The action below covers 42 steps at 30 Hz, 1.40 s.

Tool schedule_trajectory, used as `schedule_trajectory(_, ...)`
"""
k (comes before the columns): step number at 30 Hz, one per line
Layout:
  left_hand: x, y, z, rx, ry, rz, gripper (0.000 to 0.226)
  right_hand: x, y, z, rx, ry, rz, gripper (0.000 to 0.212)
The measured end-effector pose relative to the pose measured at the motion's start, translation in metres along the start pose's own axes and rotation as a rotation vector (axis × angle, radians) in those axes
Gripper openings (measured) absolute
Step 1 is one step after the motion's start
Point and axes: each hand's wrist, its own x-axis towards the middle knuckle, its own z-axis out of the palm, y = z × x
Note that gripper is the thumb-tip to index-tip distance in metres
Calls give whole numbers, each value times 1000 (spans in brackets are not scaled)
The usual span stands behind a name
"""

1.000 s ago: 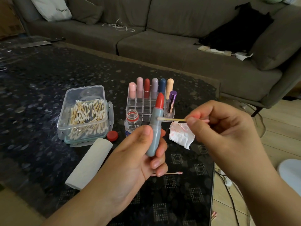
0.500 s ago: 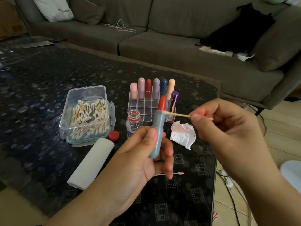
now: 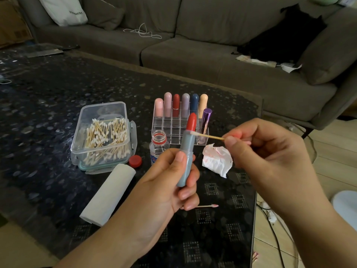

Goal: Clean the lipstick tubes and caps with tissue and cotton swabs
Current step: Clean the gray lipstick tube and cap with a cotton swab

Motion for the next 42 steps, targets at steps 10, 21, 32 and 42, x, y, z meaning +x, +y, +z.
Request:
schedule_trajectory(10,4,1,-3,-56,35,20,23,-2,0,5,-70,-53,24,9)
schedule_trajectory(21,5,2,-2,88,167,95,32,1,3,0,-56,-27,11,9)
schedule_trajectory(32,4,2,-2,86,105,70,19,2,7,-2,-50,37,29,13)
schedule_trajectory(42,4,2,-2,135,121,84,19,2,3,-4,-56,-35,17,7)
